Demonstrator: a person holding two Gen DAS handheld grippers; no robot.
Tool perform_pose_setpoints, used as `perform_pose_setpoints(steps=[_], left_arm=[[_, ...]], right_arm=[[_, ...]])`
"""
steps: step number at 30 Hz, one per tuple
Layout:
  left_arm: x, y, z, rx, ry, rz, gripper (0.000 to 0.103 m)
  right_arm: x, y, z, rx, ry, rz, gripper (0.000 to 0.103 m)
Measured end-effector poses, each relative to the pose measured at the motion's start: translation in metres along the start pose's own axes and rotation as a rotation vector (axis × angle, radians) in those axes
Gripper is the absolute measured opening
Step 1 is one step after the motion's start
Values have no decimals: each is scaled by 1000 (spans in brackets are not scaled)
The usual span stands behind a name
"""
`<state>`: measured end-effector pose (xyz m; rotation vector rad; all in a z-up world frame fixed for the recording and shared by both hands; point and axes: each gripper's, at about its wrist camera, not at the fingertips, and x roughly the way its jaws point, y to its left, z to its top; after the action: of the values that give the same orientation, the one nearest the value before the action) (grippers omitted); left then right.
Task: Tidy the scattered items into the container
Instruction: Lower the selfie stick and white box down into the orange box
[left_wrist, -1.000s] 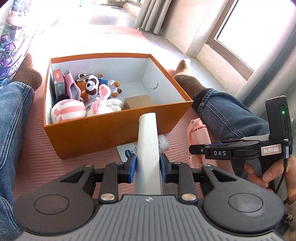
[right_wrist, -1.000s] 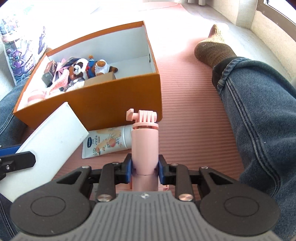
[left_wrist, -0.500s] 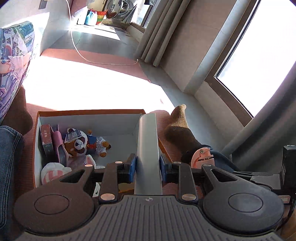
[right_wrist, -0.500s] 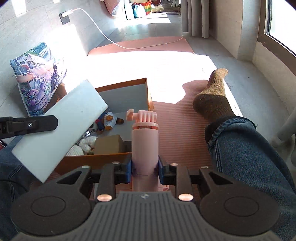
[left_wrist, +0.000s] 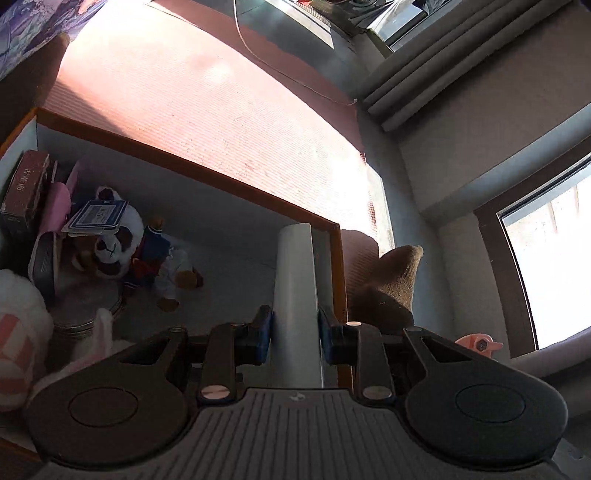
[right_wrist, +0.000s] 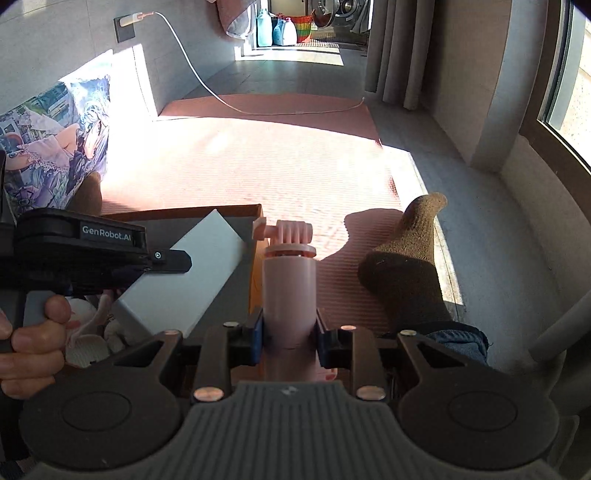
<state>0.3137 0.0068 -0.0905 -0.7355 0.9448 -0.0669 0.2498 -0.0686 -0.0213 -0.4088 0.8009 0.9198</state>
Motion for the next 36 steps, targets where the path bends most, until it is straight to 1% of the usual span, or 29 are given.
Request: perform_pose_setpoints(steps=[1, 4, 7, 9, 12, 17, 19, 21, 24, 26, 28, 30, 32, 34, 36], left_arm=[[8, 4, -1, -34, 7, 4, 31], [23, 12, -4, -92, 14, 13, 31], [33, 17, -7, -116, 24, 28, 31], [41, 20, -8, -127, 47, 27, 31], [51, 23, -9, -109, 98, 42, 31], [61, 21, -8, -27, 195, 79, 31], [59, 21, -8, -16, 215, 75, 35], [52, 20, -6, -11, 211, 56, 34], [37, 14, -2, 44, 180, 53, 34], [31, 9, 1, 78, 168, 47, 31], [30, 7, 3, 92, 169, 51, 26], [28, 8, 4, 92, 163, 62, 24], [20, 7, 7, 100, 140, 57, 24], [9, 5, 9, 126, 116, 57, 24], [0, 2, 10, 163, 86, 74, 24]], right_arm=[[3, -1, 1, 0, 4, 1, 30], [10, -3, 1, 1, 14, 5, 30], [15, -2, 0, -6, 21, 4, 30], [17, -1, -1, -13, 24, 2, 30], [19, 1, -2, -16, 32, 12, 30], [22, 3, -4, -20, 44, 17, 30], [23, 3, -4, -23, 50, 19, 30], [22, 4, -4, -27, 53, 17, 30], [18, 5, -2, -33, 45, 10, 30], [16, 6, 1, -36, 36, 9, 30], [14, 8, 3, -38, 32, 10, 30], [11, 9, 5, -33, 23, 30, 30], [6, 11, 8, -26, 10, 65, 30], [1, 15, 14, -26, -2, 97, 30], [-2, 20, 21, -31, -13, 121, 30]])
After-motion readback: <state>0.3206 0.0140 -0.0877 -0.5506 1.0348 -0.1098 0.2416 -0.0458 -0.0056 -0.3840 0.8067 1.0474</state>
